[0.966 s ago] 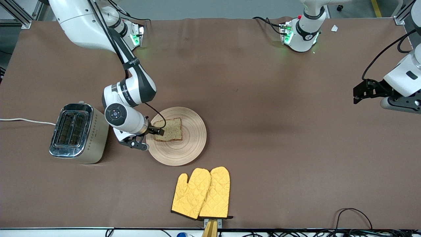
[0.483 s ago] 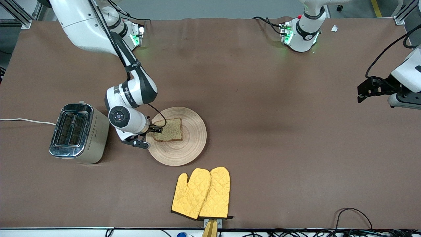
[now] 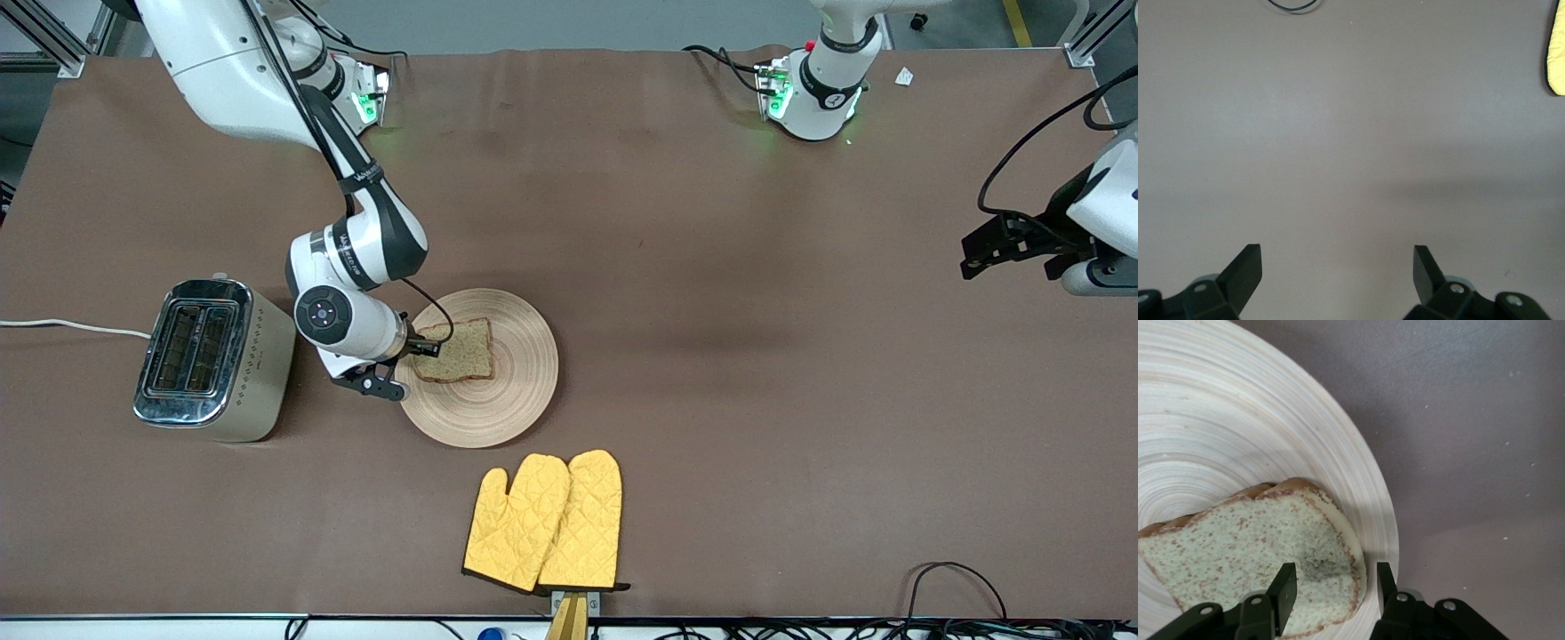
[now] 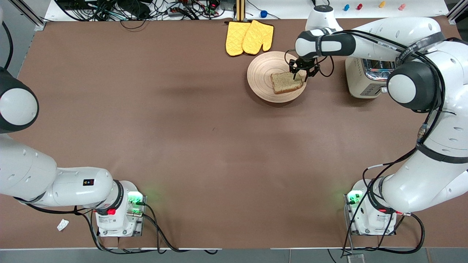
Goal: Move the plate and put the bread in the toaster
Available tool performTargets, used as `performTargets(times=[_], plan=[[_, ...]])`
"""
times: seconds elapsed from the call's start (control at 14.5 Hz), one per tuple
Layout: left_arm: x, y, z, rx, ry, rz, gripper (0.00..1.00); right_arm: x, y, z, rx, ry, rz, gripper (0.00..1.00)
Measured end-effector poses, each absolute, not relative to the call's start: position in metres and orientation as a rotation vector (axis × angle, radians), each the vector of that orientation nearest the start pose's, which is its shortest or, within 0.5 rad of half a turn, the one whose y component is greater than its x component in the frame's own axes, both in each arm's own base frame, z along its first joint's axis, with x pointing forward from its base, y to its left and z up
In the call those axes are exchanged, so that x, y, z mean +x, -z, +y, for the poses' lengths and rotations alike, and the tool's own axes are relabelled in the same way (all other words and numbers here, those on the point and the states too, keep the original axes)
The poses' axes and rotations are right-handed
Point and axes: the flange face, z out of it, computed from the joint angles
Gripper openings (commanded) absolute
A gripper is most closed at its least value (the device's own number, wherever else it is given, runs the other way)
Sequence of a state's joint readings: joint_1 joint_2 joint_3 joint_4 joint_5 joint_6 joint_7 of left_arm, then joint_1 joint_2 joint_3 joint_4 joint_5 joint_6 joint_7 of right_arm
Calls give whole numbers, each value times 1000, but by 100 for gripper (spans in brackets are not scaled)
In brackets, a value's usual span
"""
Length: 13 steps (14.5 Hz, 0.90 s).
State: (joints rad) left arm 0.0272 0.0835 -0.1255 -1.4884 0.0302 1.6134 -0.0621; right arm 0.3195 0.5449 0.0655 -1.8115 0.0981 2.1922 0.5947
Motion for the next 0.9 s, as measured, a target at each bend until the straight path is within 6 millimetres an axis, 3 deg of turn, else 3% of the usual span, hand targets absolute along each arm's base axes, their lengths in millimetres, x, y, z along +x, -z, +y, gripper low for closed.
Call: performTargets(times=[0.28, 0.41, 0.62, 0.9], plan=[[582, -625, -48, -3124, 72, 61, 100, 586, -222, 240, -3074, -321, 439, 54], [581, -628, -52, -3124, 80, 75, 100, 585, -220, 240, -3074, -324, 438, 48], [579, -630, -71, -3126, 86, 121, 100, 586, -220, 239, -3074, -324, 439, 30], [578, -630, -73, -3127, 84, 125, 100, 586, -220, 239, -3069, -326, 445, 25]])
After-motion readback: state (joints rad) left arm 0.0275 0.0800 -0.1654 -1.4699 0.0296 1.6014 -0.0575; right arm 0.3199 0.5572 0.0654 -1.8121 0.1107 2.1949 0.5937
